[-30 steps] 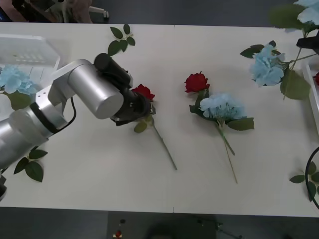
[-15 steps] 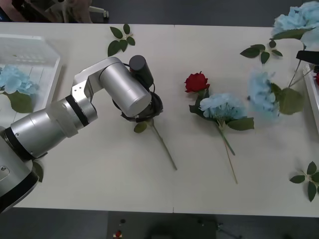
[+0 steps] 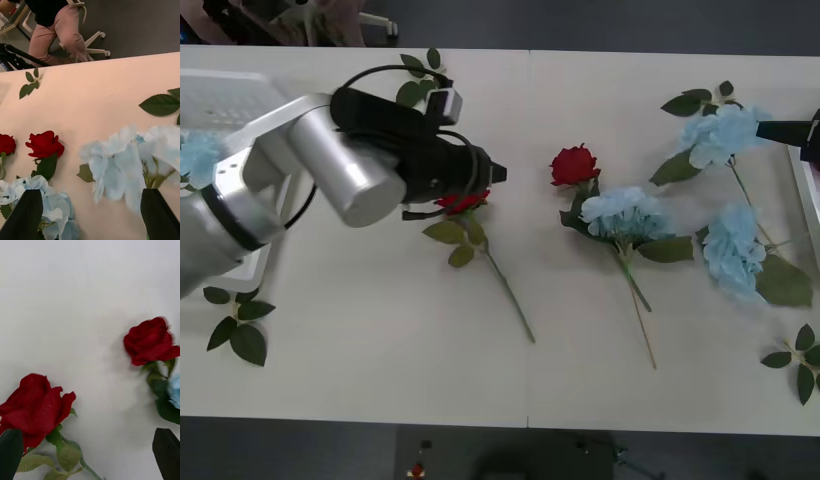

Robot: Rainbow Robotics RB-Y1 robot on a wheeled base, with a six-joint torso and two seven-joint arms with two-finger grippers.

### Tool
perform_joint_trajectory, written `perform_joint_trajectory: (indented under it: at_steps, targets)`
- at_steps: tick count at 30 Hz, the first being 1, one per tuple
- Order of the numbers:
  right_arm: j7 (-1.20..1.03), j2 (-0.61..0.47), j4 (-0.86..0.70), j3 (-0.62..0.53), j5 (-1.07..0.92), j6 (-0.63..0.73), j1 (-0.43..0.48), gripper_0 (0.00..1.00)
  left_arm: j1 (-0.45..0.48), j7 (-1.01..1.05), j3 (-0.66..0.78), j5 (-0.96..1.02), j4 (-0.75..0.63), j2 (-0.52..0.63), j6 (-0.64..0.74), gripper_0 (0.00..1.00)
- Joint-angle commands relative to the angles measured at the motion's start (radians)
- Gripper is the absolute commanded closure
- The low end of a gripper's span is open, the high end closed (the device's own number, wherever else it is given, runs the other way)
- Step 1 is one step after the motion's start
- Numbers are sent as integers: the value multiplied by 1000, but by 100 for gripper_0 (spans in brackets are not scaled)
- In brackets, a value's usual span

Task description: Put the red flowers into the right box and the blue flowers into the left box

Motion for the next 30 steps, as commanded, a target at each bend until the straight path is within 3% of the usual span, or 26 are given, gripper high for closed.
perform_joint_trajectory:
  at_steps: [1,7,16,18,20,23,30]
  targets:
    - [-7,-3,-10,-17,7,3,-21,24,148,-218,135,106,-154,133,-146,0]
    - [-66,-32,-10,-1,87,32,-35,24,283,-472,303,227,-240,148,-148,0]
    - [-465,-130,-16,257,326,63,-137,24,302,-554,325,345,-223,148,-145,0]
    - [-549,-133,-14,314,366,57,-165,24,280,-508,325,380,-207,144,-99,0]
    - [-636,-130,-14,374,406,29,-188,24,216,-445,320,373,-159,116,51,0]
    - [-713,-112,-16,440,450,-25,-202,24,168,-390,306,324,-95,81,173,0]
    - [-782,-35,-16,561,525,-195,-202,24,73,-186,182,192,74,-25,197,0]
